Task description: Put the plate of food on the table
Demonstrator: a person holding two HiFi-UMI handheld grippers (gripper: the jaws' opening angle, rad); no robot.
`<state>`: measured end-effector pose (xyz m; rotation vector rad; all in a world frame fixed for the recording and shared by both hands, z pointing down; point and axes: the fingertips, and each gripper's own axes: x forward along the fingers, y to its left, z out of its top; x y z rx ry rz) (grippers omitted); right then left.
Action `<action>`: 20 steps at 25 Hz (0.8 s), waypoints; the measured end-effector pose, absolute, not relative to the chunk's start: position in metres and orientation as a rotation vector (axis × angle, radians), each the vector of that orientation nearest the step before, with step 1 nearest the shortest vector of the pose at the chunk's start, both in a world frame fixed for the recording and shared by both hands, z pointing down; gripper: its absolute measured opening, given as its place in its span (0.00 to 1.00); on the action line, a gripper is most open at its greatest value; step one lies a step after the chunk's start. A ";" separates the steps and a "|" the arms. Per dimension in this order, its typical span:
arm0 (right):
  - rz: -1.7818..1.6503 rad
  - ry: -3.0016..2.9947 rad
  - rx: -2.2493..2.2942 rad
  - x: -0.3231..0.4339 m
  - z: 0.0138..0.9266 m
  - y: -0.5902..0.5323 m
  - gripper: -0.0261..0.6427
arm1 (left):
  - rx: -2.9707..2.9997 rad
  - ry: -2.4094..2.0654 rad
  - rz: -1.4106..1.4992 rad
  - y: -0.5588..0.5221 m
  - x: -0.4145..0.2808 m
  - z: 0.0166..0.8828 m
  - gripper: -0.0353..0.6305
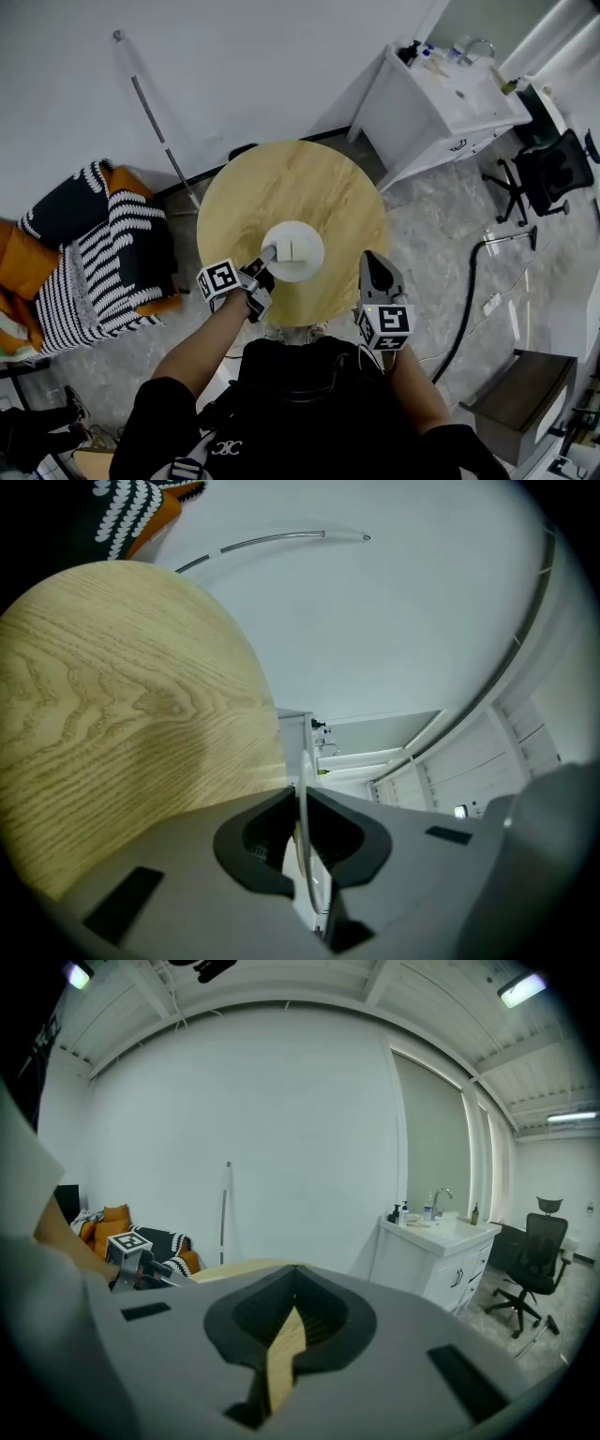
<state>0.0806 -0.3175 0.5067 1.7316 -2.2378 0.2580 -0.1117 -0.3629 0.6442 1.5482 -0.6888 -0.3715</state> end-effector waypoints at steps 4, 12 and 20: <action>0.266 -2.243 1.690 0.084 0.510 -0.323 0.05 | 1.540 -0.720 -0.334 -0.371 -0.109 0.664 0.09; 0.238 -2.224 1.629 0.084 0.518 -0.318 0.05 | 1.539 -0.712 -0.356 -0.383 -0.108 0.686 0.09; 0.260 -2.207 1.632 0.098 0.527 -0.317 0.05 | 1.531 -0.751 -0.287 -0.396 -0.105 0.708 0.09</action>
